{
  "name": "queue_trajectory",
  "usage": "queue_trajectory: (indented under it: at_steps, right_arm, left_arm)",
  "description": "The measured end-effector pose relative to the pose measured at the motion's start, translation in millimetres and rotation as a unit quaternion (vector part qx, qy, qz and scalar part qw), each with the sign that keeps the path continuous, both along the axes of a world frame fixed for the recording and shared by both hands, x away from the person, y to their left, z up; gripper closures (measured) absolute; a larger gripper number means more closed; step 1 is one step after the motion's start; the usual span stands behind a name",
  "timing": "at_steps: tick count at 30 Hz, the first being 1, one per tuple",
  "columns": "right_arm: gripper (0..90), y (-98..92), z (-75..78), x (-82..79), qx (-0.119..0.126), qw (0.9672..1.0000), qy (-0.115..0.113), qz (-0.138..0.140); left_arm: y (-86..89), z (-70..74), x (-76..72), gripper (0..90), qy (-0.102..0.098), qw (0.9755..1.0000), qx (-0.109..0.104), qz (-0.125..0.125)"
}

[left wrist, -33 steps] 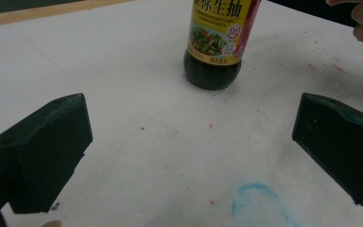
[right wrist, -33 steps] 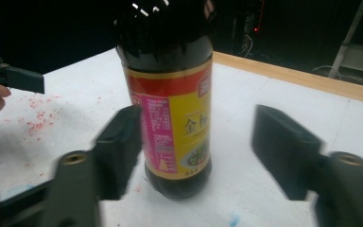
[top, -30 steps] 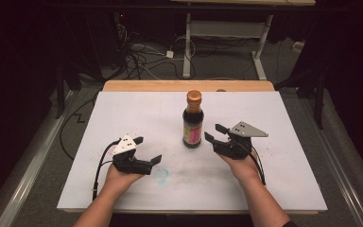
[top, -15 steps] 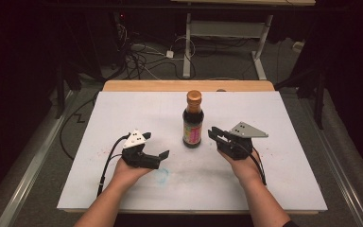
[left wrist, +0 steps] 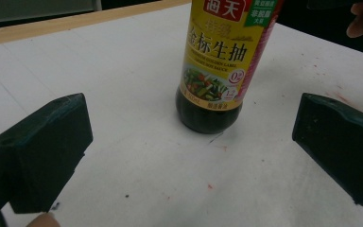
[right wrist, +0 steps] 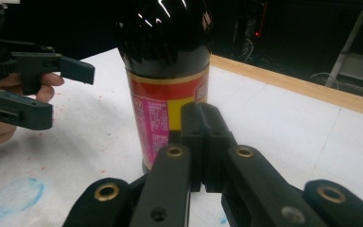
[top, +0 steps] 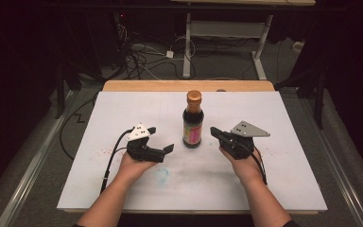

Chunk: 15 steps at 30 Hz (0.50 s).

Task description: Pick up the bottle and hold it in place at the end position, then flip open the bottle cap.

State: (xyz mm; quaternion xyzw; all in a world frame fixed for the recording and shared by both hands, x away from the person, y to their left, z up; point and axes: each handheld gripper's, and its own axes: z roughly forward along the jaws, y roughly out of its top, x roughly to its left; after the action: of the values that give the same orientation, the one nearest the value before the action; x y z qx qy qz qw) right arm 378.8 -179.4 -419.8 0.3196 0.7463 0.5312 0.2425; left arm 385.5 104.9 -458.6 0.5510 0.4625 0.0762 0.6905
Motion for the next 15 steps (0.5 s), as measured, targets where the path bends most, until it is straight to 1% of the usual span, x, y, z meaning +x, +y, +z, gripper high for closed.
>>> queue_trajectory:
  at_steps: [2,4,10,12,14,15]
  right_arm:
    - [90.0,0.1,1.3,0.0,0.002,1.0,0.0,-0.001]
    - [90.0,0.5,2.6,0.3,0.0,1.0,-0.001,-0.002]
    - [90.0,-1.7,6.3,-0.3,0.0,1.0,-0.003,-0.006]
    - [90.0,-2.9,7.0,-0.6,0.0,1.0,0.0,-0.005]
    - [90.0,-2.9,6.9,-1.0,-0.011,0.9999,-0.001,-0.007]
    - [90.0,-3.5,6.7,-1.3,-0.008,0.9999,0.002,-0.008]
  left_arm:
    - [-2.1,-0.2,2.5,0.0,0.001,1.0,0.005,-0.002]
    - [-3.8,0.5,4.4,0.0,0.003,1.0,0.004,-0.002]
    - [-11.5,4.1,8.1,0.0,-0.003,0.9999,0.013,-0.007]
    - [-14.4,5.0,10.0,0.0,0.001,0.9999,0.01,-0.013]
    - [-17.9,4.8,11.6,0.0,0.005,0.9997,0.005,-0.022]
    - [-20.6,4.4,12.6,0.0,0.006,0.9997,0.004,-0.024]
